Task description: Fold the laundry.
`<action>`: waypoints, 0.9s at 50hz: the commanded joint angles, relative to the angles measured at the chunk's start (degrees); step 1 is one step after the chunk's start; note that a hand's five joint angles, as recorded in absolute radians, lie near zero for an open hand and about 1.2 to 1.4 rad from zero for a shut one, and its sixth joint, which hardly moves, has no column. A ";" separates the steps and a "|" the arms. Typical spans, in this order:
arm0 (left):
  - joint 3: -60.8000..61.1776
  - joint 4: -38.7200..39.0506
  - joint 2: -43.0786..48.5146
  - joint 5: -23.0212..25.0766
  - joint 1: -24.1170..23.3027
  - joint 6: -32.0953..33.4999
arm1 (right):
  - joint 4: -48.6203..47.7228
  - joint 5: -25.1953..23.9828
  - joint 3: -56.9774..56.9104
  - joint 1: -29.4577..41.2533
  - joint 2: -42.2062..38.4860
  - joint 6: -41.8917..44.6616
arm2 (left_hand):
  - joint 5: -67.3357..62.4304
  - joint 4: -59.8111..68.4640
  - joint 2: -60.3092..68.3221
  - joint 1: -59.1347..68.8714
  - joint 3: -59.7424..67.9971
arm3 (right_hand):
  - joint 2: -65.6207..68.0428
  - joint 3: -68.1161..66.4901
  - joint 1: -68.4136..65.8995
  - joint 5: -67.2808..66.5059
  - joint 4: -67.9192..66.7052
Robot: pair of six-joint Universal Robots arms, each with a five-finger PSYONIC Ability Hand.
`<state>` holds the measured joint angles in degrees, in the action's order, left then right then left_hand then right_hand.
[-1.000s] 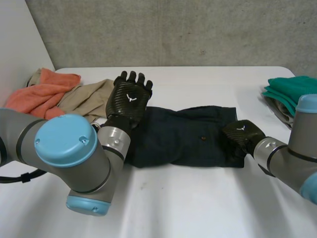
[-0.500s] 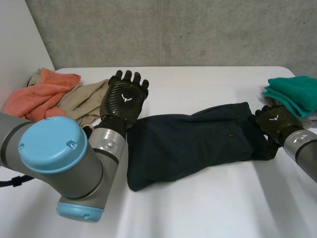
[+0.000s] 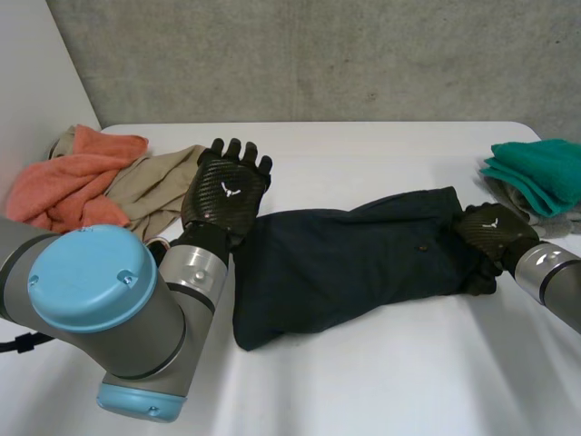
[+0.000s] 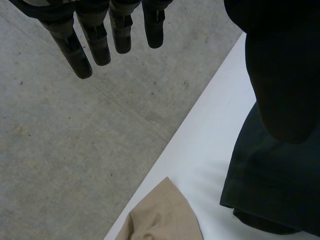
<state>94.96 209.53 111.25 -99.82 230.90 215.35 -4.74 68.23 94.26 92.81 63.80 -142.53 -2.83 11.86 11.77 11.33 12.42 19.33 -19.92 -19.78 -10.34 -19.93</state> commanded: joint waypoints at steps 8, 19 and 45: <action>0.14 -0.09 -0.07 -0.02 0.08 0.07 | -12.37 5.06 0.48 -1.14 -2.56 1.90 | 2.83 -1.86 -1.77 -1.33 -2.42 | 60.67 -60.08 -60.22 -59.66 -60.07; 2.59 -0.09 -3.75 -0.20 0.17 0.07 | -16.17 5.61 -0.65 9.01 4.93 22.34 | 2.83 -1.86 -1.77 -1.33 -2.42 | 60.67 -60.08 -60.22 -59.66 -60.07; -1.61 2.89 -6.13 -0.72 0.52 -0.97 | -16.09 -18.57 8.31 21.01 12.74 12.15 | 2.83 -1.86 -1.77 -1.33 -2.42 | -9.33 9.92 9.78 10.34 9.93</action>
<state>98.11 210.47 104.93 -100.19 231.61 215.34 -20.44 50.81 102.70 117.68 67.41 -104.79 -2.83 11.86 11.77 11.33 12.42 12.52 -12.97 -12.79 -4.18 -12.97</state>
